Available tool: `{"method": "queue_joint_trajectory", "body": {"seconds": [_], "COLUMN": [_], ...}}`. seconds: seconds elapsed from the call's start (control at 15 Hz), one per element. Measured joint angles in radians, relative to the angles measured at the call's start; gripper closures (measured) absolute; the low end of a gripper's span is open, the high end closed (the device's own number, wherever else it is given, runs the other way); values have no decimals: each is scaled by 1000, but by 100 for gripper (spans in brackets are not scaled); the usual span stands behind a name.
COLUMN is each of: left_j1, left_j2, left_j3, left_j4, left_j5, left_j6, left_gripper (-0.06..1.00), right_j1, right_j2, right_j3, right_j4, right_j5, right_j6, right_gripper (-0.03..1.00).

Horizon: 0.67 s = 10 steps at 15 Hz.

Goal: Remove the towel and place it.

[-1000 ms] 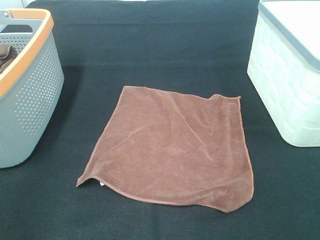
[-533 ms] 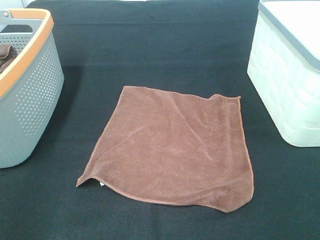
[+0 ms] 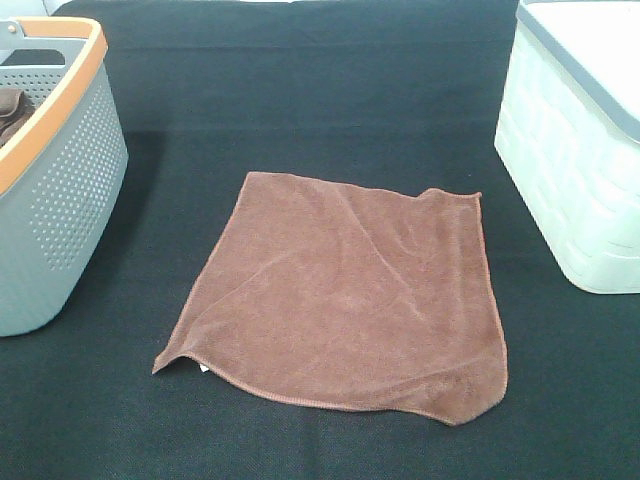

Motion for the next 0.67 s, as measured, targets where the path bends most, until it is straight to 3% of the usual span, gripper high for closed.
{"method": "queue_joint_trajectory", "body": {"seconds": [0.13,0.2,0.33,0.47,0.6,0.67], "left_j1": [4,42,226,346,452,452], "left_j2": [-2,-11,-52,-103,-191,-191], "left_j3": [0,0,0,0,1,1], "left_j4": [0,-2,-2,-2,-1,-1], "left_j5": [0,0,0,0,0,0], "left_j6": [0,0,0,0,0,0], "left_gripper": [16,16,16,16,16,16], "right_j1": [0,0,0,0,-5,-5], "right_j2": [0,0,0,0,0,0], "right_j3": [0,0,0,0,0,0], "right_j4": [0,0,0,0,0,0], "right_j5": [0,0,0,0,0,0], "right_j6": [0,0,0,0,0,0], "right_gripper": [28,28,28,28,28,28]}}
